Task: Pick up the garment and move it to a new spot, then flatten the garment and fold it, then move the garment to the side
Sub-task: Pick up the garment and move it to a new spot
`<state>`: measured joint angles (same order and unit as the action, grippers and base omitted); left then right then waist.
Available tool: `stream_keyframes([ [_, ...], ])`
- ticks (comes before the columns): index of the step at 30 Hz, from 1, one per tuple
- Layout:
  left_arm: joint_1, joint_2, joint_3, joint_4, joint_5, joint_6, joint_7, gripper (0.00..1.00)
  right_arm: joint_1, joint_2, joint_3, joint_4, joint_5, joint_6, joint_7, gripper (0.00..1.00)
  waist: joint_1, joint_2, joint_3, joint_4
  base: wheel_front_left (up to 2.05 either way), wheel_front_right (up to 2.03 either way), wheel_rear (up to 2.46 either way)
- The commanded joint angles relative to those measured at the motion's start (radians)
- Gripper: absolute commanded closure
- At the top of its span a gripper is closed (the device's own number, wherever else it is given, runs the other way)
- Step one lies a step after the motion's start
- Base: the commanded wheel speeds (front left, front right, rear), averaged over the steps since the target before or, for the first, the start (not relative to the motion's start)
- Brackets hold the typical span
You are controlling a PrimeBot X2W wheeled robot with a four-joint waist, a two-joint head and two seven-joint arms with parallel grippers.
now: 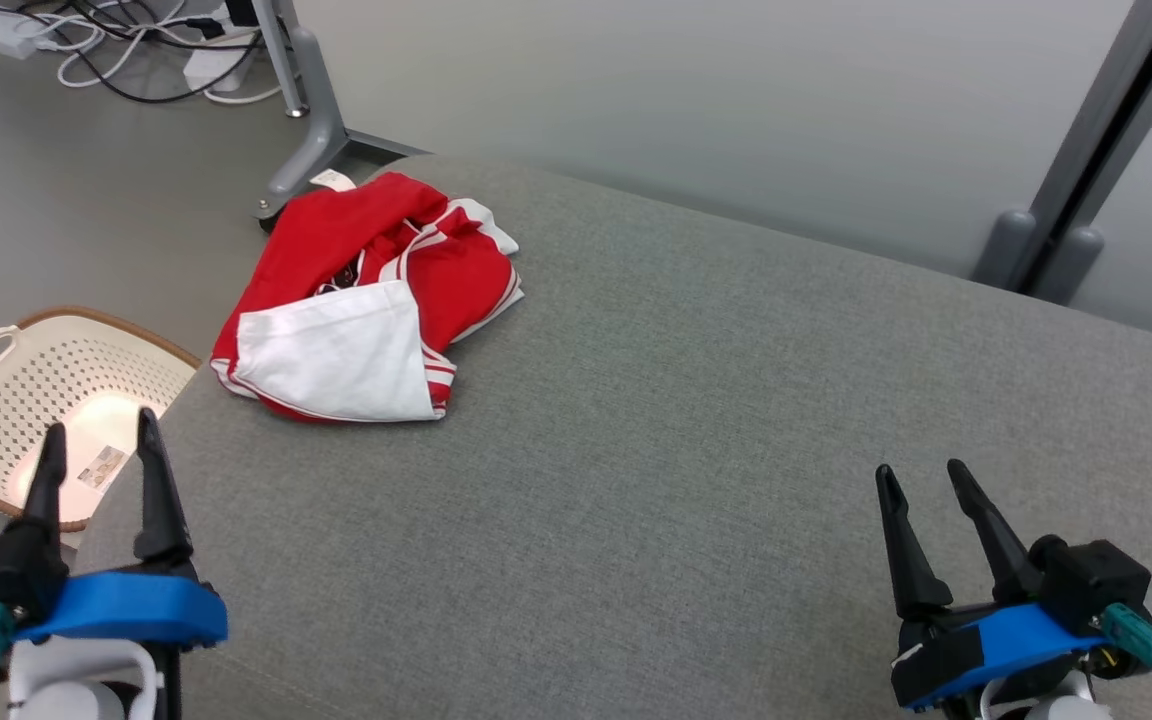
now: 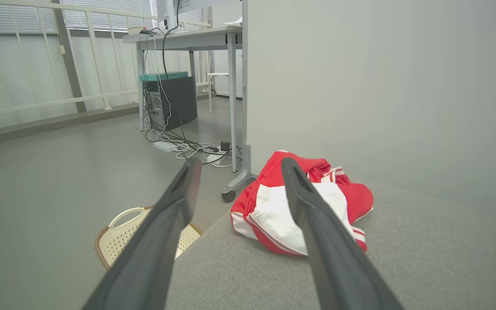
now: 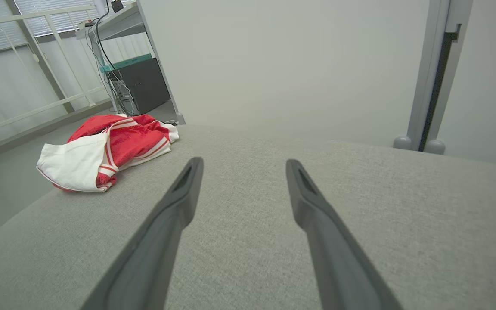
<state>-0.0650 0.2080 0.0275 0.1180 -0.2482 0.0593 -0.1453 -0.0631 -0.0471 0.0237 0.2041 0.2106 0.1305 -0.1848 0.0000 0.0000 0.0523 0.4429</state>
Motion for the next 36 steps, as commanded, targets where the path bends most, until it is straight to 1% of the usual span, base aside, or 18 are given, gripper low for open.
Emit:
stream_keyframes([
  [1,-0.040,0.016,0.015,0.004,-0.009,-0.006,0.000,0.00,-0.019,-0.006,-0.002,-0.013,-0.015,0.000,0.008,0.00,0.0000,0.0000,0.011,-0.010,0.00,0.00,0.00],
  [7,-0.203,0.073,0.044,0.058,-0.036,-0.035,0.002,0.00,-0.047,-0.006,-0.012,-0.071,-0.051,0.000,0.036,0.00,0.0000,0.0000,0.084,-0.070,0.00,0.00,0.00],
  [10,-0.289,0.099,0.068,0.096,-0.067,-0.052,0.002,0.00,-0.069,-0.006,-0.015,-0.111,-0.074,0.000,0.055,0.00,0.0000,0.0000,0.139,-0.111,0.00,0.00,0.00],
  [15,-0.424,0.168,0.102,0.182,-0.098,-0.085,0.010,0.00,-0.100,-0.005,-0.036,-0.181,-0.116,0.000,0.085,0.00,0.0000,0.0000,0.236,-0.174,0.00,0.00,0.00],
  [16,-0.424,0.168,0.102,0.182,-0.098,-0.085,0.010,0.00,-0.100,-0.005,-0.036,-0.181,-0.116,0.000,0.085,0.00,0.0000,0.0000,0.236,-0.174,0.00,0.00,0.00],
  [19,-0.507,0.215,0.109,0.249,-0.111,-0.110,0.021,0.00,-0.107,-0.005,-0.050,-0.233,-0.140,0.000,0.103,0.00,0.0000,0.0000,0.293,-0.202,0.00,0.00,0.00],
  [23,-0.599,0.255,0.102,0.362,-0.122,-0.135,0.034,0.00,-0.113,-0.005,-0.077,-0.298,-0.161,0.000,0.128,0.00,0.0000,0.0000,0.359,-0.227,0.00,0.00,0.00],
  [27,-0.656,0.271,0.093,0.491,-0.145,-0.151,0.066,0.00,-0.115,-0.005,-0.100,-0.346,-0.171,0.000,0.143,0.00,0.0000,0.0000,0.403,-0.244,0.00,0.00,0.00],
  [30,-0.682,0.272,0.072,0.591,-0.154,-0.164,0.086,0.00,-0.115,-0.005,-0.106,-0.371,-0.175,0.000,0.147,0.00,0.0000,0.0000,0.424,-0.248,0.00,0.00,0.00],
  [36,-0.698,0.236,0.038,0.769,-0.207,-0.184,0.099,0.00,-0.117,-0.005,-0.112,-0.376,-0.175,0.000,0.150,0.00,0.0000,0.0000,0.434,-0.241,0.00,0.00,0.00],
])
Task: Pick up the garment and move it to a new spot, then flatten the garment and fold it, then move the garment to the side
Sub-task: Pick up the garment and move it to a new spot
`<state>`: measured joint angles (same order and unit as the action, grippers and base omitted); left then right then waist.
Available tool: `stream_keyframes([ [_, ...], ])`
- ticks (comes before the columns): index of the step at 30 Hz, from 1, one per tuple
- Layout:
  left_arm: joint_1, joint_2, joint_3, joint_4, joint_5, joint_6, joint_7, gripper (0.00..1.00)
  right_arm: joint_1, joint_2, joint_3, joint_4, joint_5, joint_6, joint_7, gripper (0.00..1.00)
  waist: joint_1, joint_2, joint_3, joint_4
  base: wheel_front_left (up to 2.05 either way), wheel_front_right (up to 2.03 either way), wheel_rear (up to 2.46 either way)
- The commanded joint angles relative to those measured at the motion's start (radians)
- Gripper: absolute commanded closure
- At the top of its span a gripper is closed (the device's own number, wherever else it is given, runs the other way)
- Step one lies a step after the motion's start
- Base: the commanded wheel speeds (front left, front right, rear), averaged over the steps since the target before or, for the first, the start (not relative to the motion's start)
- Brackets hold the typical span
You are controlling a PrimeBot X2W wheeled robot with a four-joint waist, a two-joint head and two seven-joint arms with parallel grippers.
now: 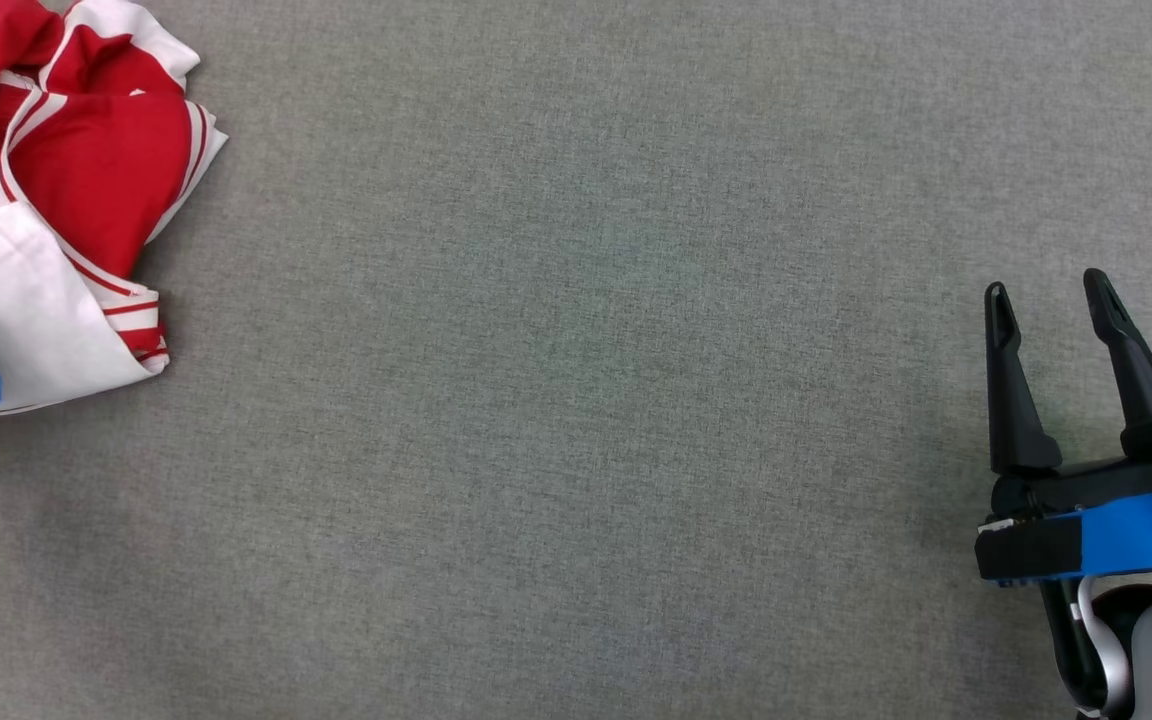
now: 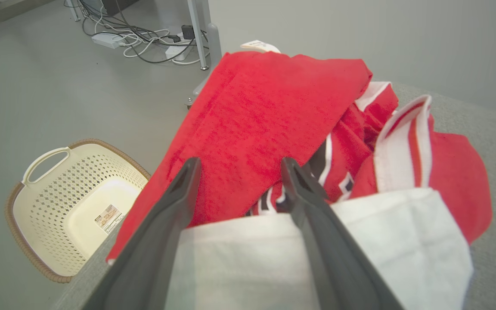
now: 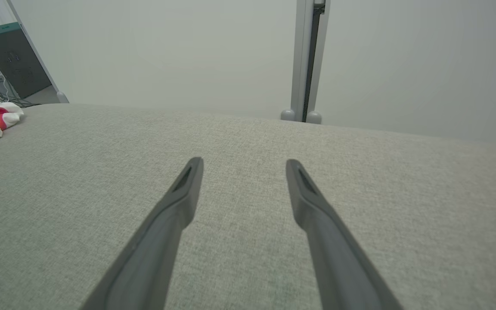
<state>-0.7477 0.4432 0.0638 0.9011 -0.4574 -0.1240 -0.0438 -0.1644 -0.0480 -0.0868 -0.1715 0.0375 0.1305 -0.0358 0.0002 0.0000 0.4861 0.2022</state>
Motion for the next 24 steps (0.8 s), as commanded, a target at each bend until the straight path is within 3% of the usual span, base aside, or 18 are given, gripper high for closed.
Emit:
stream_keyframes([
  [1,-0.015,-0.005,-0.007,0.009,-0.002,-0.003,0.003,0.00,-0.017,-0.004,-0.001,0.000,-0.001,0.000,0.002,0.00,-0.0002,0.0000,0.000,0.001,0.00,0.00,0.00],
  [10,-0.014,-0.058,-0.105,0.126,-0.092,-0.009,0.020,0.00,-0.011,-0.004,0.009,-0.013,-0.003,0.000,0.010,0.00,-0.0002,0.0000,0.006,0.006,0.00,0.00,0.00],
  [11,-0.012,-0.062,-0.116,0.134,-0.104,-0.009,0.025,0.11,-0.011,-0.004,0.011,-0.013,-0.002,0.000,0.011,0.00,-0.0002,0.0000,0.004,0.004,0.00,0.00,0.00],
  [13,-0.011,-0.052,-0.137,0.142,-0.113,-0.009,0.009,1.00,-0.011,-0.004,0.015,-0.012,-0.001,0.000,0.011,0.00,-0.0002,0.0000,-0.001,0.000,0.00,0.00,0.00],
  [24,-0.078,0.020,-0.191,0.147,-0.094,-0.007,-0.183,1.00,0.015,-0.004,0.021,0.044,0.033,0.000,-0.022,0.00,-0.0002,0.0000,-0.085,-0.013,0.00,0.00,0.00],
])
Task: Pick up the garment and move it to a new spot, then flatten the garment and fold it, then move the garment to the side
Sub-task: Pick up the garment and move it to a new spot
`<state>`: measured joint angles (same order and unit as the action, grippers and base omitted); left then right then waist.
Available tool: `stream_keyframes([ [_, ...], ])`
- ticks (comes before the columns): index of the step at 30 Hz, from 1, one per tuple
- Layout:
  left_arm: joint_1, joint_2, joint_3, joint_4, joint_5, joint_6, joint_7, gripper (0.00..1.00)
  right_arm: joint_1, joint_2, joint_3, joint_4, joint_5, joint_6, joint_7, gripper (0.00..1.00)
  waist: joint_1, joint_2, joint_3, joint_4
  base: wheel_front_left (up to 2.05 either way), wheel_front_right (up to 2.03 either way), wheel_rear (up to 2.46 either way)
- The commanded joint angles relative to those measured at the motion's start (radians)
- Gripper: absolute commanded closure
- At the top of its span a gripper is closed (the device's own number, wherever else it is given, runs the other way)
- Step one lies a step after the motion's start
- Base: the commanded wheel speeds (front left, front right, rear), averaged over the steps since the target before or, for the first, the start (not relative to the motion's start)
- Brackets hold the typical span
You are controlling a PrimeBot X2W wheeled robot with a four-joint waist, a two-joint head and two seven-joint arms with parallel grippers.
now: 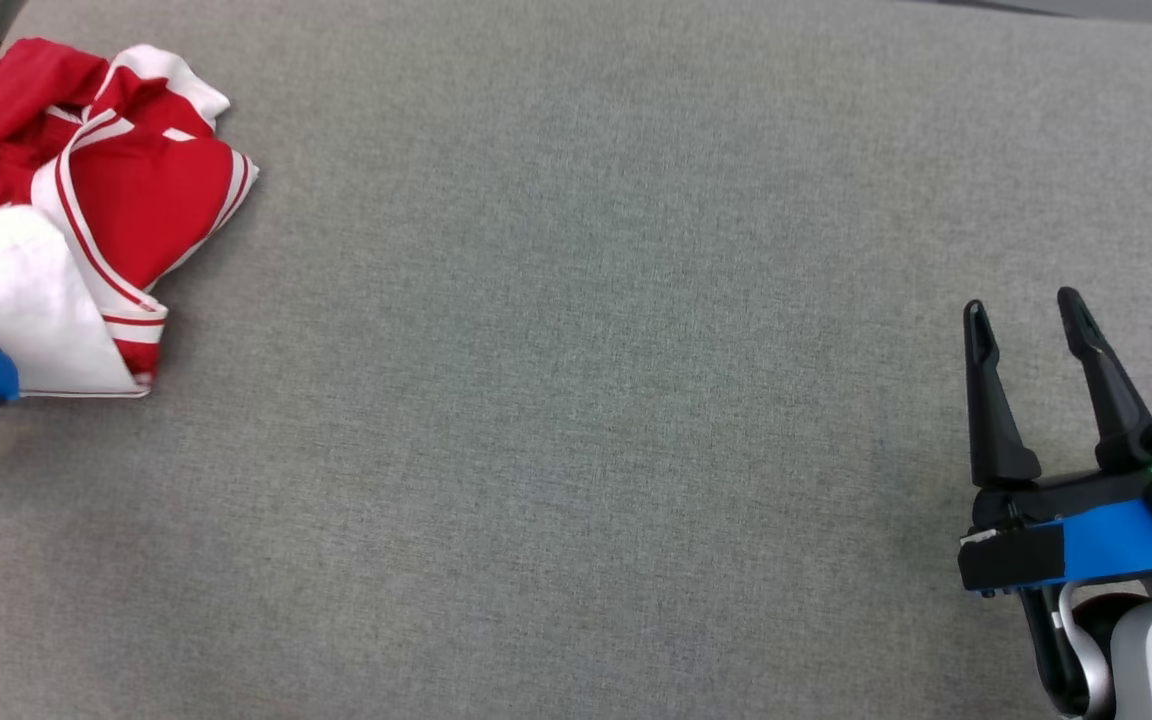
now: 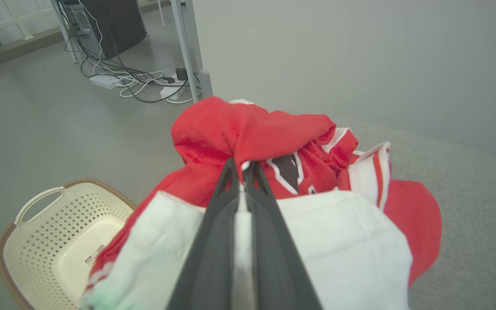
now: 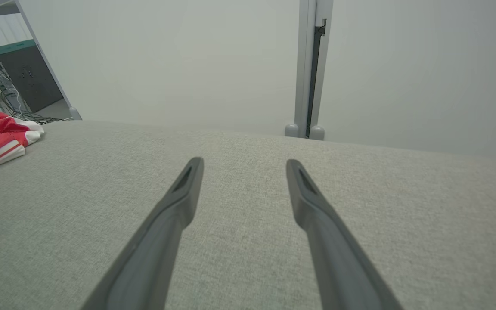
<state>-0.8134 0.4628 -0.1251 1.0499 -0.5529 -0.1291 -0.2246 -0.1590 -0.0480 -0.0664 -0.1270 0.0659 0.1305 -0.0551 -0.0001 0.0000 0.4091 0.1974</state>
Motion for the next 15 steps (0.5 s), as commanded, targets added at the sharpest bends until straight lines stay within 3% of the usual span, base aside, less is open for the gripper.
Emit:
stream_keyframes([
  [1,-0.023,0.006,-0.004,-0.012,0.009,-0.002,-0.012,1.00,0.012,-0.004,0.002,0.007,0.009,0.000,-0.008,0.00,0.0001,0.0000,-0.018,-0.008,0.00,0.00,0.00],
  [7,-0.084,0.034,-0.019,-0.125,0.061,0.018,-0.039,1.00,0.017,-0.004,0.008,0.065,0.039,0.000,-0.044,0.00,0.0001,0.0000,-0.092,-0.012,0.00,0.00,0.00],
  [15,-0.159,0.054,-0.058,-0.406,0.135,0.037,-0.037,1.00,0.027,-0.004,0.022,0.141,0.094,0.000,-0.099,0.00,0.0001,0.0000,-0.169,-0.063,0.00,0.00,0.00],
])
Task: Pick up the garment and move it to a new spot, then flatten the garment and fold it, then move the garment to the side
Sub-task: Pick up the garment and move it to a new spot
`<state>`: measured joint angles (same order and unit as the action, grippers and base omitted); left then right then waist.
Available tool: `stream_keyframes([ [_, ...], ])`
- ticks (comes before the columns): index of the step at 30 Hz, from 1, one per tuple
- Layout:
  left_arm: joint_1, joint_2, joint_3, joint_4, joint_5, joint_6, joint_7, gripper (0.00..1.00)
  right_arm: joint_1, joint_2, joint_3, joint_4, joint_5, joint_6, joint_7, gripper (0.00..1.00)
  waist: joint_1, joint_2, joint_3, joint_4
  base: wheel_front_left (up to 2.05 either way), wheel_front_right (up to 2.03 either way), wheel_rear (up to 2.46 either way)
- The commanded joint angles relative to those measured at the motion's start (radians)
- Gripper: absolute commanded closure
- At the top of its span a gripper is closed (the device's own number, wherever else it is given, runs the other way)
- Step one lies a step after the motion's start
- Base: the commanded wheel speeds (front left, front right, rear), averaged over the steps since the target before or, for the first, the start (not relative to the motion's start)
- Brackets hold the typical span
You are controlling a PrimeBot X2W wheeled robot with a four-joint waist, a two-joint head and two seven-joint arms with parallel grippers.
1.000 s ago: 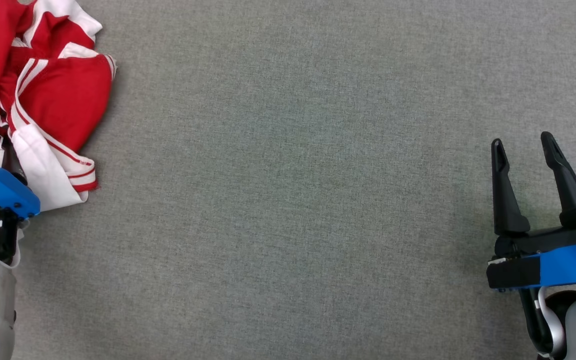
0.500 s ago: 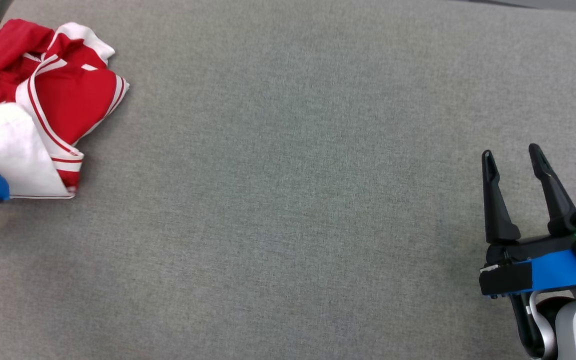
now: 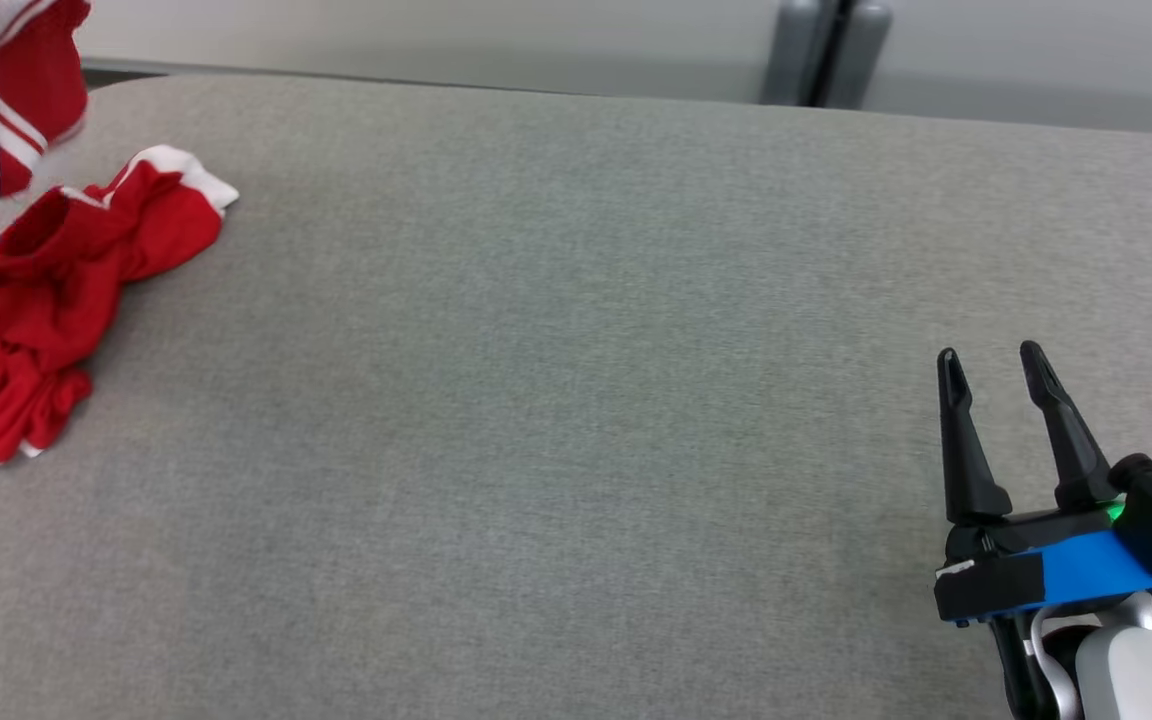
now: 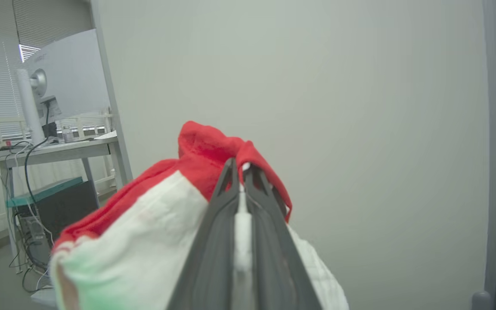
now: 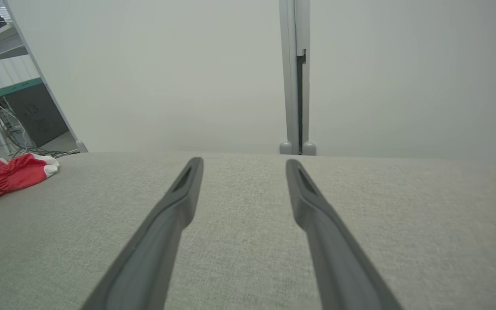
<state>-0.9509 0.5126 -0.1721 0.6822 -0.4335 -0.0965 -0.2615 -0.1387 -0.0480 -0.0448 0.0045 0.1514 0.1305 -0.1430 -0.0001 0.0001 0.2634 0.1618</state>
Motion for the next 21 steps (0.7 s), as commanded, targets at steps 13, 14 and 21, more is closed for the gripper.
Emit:
stream_keyframes([
  [13,-0.113,-0.041,-0.120,-0.521,0.053,0.026,0.182,1.00,-0.010,-0.004,0.037,0.118,0.091,0.000,-0.093,0.00,0.0001,-0.0001,-0.035,-0.252,0.00,0.00,0.00],
  [14,-0.119,-0.047,-0.127,-0.540,0.053,0.026,0.196,1.00,-0.018,-0.004,0.042,0.125,0.097,0.000,-0.099,0.00,0.0001,-0.0001,-0.033,-0.273,0.00,0.00,0.00],
  [21,-0.135,-0.108,-0.186,-0.574,0.049,0.032,0.239,1.00,-0.043,-0.004,0.057,0.153,0.123,0.000,-0.117,0.00,0.0001,-0.0001,-0.013,-0.370,0.00,0.00,0.00],
])
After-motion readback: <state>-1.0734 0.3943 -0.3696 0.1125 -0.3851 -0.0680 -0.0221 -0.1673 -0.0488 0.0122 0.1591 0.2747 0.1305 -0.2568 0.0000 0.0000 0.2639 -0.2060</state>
